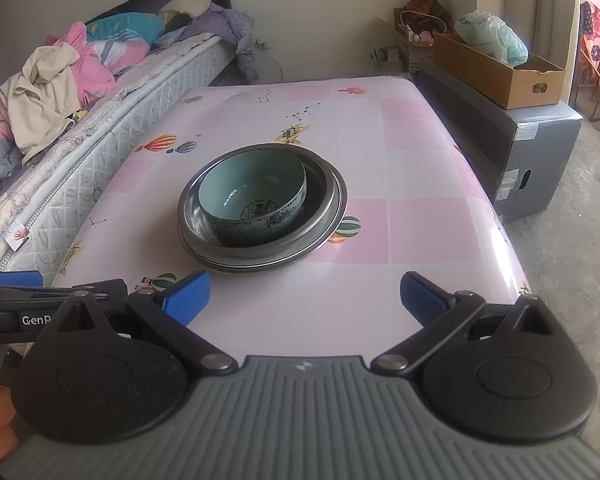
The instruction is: Organize plates and bowls
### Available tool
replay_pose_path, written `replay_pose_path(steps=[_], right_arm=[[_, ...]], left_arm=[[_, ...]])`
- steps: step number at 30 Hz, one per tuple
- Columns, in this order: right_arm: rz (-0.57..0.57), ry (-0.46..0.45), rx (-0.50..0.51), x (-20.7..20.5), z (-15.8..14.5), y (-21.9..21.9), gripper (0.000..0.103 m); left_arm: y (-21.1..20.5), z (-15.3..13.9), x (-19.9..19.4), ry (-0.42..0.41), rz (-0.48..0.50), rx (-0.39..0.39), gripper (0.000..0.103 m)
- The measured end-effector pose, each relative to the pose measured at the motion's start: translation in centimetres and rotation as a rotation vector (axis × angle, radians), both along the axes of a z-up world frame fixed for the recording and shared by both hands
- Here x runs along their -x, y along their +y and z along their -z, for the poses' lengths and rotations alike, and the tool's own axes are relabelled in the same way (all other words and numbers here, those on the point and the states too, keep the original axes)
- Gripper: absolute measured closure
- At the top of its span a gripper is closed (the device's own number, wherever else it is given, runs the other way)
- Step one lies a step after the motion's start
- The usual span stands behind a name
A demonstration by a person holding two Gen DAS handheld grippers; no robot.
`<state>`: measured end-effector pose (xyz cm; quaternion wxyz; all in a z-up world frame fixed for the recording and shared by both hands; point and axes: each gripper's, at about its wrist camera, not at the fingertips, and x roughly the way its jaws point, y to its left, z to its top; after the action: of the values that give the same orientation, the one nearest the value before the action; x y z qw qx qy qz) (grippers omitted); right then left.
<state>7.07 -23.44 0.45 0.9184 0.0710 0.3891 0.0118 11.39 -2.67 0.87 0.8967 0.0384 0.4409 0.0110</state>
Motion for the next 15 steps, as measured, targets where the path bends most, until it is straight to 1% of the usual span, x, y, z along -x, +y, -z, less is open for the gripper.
replay_pose_path(steps=[15], right_arm=[[0.011, 0.02, 0.012, -0.38, 0.39, -0.1, 0.001]], left_arm=[[-0.17, -0.02, -0.19, 0.022, 0.018, 0.034, 0.0]])
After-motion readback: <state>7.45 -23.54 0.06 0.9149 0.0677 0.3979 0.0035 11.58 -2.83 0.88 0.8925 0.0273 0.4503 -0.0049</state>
